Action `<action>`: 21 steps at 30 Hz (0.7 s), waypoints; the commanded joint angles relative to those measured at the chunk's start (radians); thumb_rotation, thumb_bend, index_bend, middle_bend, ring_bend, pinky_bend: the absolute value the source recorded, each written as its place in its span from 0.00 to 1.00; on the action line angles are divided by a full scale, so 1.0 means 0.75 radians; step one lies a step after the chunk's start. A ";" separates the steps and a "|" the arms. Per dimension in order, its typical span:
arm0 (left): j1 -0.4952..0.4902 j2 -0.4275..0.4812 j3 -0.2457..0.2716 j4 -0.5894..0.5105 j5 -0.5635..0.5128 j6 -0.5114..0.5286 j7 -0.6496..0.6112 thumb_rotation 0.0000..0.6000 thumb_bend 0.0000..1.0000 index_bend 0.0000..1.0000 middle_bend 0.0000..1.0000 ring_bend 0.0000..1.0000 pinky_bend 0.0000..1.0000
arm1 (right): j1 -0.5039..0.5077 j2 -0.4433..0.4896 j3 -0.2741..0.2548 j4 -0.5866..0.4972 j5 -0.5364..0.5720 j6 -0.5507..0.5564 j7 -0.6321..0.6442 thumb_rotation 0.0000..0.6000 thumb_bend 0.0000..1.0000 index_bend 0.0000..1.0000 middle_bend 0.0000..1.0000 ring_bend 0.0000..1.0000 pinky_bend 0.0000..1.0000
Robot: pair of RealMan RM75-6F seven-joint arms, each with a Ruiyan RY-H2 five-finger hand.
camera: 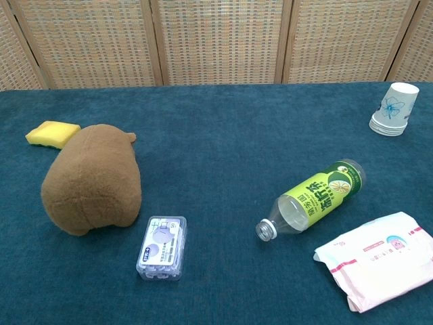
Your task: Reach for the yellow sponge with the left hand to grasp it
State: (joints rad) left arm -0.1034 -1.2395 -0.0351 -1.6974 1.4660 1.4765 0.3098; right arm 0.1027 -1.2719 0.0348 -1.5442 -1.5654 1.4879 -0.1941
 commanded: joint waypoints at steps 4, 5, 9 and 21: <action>-0.001 -0.001 0.001 0.000 -0.001 -0.002 0.001 1.00 0.06 0.00 0.00 0.00 0.00 | 0.000 0.002 -0.002 -0.003 -0.004 0.001 0.000 1.00 0.14 0.00 0.00 0.00 0.00; -0.001 -0.001 0.000 0.001 -0.002 -0.003 0.001 1.00 0.06 0.00 0.00 0.00 0.00 | 0.000 0.002 -0.002 -0.003 -0.005 0.001 -0.001 1.00 0.14 0.00 0.00 0.00 0.00; 0.000 -0.002 0.000 0.002 0.001 0.000 -0.003 1.00 0.06 0.00 0.00 0.00 0.00 | -0.001 0.005 -0.004 -0.009 -0.007 0.001 0.010 1.00 0.14 0.00 0.00 0.00 0.00; -0.008 0.001 -0.004 0.000 -0.022 -0.024 -0.017 1.00 0.06 0.00 0.00 0.00 0.00 | 0.000 0.011 0.000 -0.017 0.003 -0.005 0.021 1.00 0.14 0.00 0.00 0.00 0.00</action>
State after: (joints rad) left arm -0.1090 -1.2386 -0.0384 -1.6974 1.4502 1.4590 0.2974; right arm 0.1025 -1.2638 0.0348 -1.5568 -1.5633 1.4840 -0.1786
